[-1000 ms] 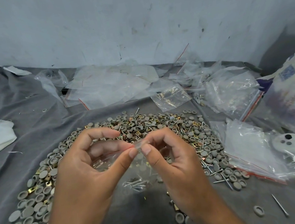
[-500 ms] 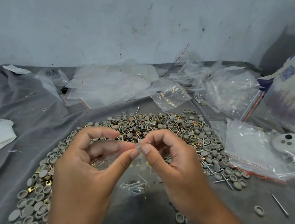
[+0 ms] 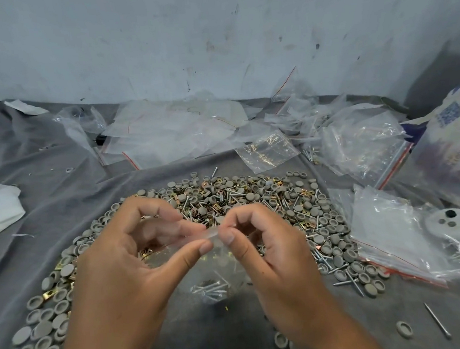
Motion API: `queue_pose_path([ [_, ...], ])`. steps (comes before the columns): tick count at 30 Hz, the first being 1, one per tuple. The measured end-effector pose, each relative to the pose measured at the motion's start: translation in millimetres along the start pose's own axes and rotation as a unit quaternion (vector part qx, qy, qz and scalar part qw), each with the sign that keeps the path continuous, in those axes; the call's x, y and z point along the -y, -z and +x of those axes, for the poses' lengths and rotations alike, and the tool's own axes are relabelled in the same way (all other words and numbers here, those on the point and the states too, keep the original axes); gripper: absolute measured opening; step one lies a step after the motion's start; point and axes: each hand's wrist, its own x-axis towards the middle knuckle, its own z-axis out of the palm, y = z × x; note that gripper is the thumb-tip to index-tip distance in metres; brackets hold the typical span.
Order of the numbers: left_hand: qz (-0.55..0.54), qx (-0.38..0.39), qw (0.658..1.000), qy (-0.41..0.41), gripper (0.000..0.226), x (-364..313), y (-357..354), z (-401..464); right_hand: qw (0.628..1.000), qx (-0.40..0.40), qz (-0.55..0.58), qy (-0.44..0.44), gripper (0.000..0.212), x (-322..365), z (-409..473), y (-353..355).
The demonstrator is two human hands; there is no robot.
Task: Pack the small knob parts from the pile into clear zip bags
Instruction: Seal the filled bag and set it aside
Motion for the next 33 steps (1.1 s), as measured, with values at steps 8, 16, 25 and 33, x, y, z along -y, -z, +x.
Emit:
queue_pose_path([
  [8, -0.016, -0.024, 1.000, 0.001, 0.042, 8.3, 7.8, 2.6, 0.996, -0.007, 0.079, -0.040, 0.019, -1.1, 2.8, 9.0],
  [16, -0.038, -0.013, 0.999, -0.019, 0.031, 9.5, 3.9, 2.7, 0.997, 0.023, 0.067, -0.022, 0.009, -3.9, 4.3, 13.6],
  [25, -0.084, 0.004, 0.996, -0.019, 0.042, 3.1, -7.5, -1.3, 0.997, -0.001, 0.082, -0.012, 0.011, -1.9, 4.1, 12.2],
  [33, -0.089, -0.002, 0.995, -0.055, 0.030, -3.9, -8.0, -0.8, 0.996, 0.027, 0.087, -0.009, 0.012, -0.1, 3.7, 12.7],
])
